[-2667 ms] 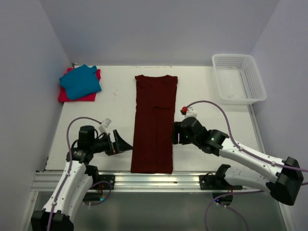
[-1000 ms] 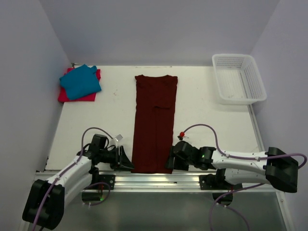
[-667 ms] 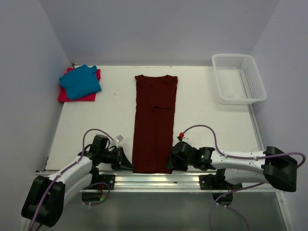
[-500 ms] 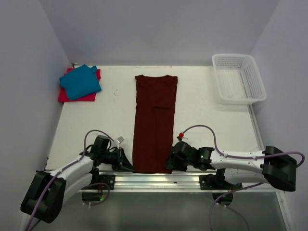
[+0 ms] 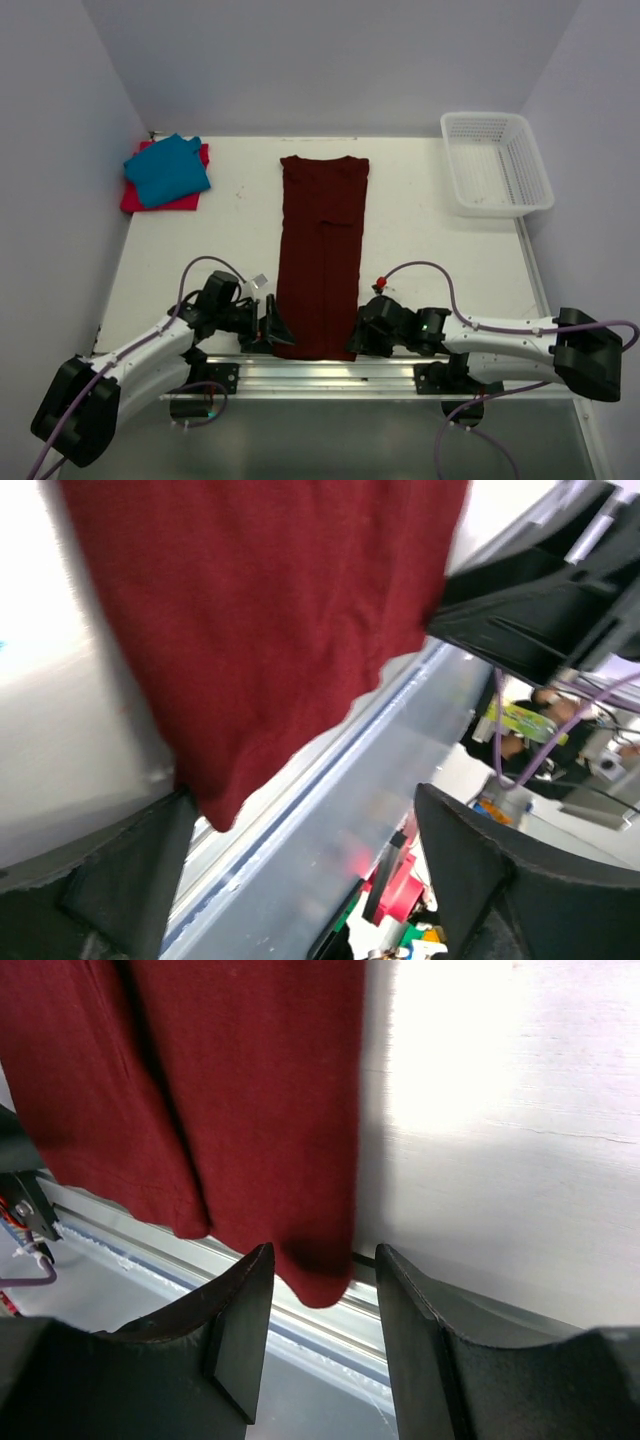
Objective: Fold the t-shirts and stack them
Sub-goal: Grab the bottom of the folded rectangular tshirt with both arms
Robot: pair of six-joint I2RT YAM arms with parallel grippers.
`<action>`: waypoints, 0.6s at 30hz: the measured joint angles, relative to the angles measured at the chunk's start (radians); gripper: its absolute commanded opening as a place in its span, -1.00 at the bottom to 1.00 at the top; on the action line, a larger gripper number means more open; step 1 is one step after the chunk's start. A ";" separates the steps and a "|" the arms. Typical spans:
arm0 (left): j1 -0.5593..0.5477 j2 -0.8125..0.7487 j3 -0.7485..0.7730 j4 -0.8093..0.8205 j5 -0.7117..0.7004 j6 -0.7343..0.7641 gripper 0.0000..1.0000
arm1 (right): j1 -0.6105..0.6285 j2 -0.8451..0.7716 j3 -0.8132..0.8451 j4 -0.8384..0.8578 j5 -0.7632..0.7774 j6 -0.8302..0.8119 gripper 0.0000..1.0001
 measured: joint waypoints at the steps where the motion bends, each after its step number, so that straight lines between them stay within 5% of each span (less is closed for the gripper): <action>1: 0.000 0.001 0.003 -0.014 -0.008 0.005 0.82 | 0.000 -0.005 -0.002 -0.003 0.000 0.001 -0.03; 5: 0.000 0.018 0.036 -0.079 -0.045 0.035 0.58 | 0.000 -0.021 -0.007 -0.016 0.001 0.001 -0.03; 12: 0.000 0.055 0.014 -0.099 -0.082 0.065 -0.33 | 0.000 -0.028 -0.012 -0.023 0.001 0.005 -0.07; 16: 0.000 0.076 -0.002 -0.087 -0.079 0.071 -0.42 | 0.000 -0.028 -0.013 -0.022 0.000 0.009 -0.07; 18: 0.000 0.082 -0.006 -0.080 -0.074 0.071 -0.61 | 0.000 -0.028 -0.015 -0.019 0.000 0.011 -0.08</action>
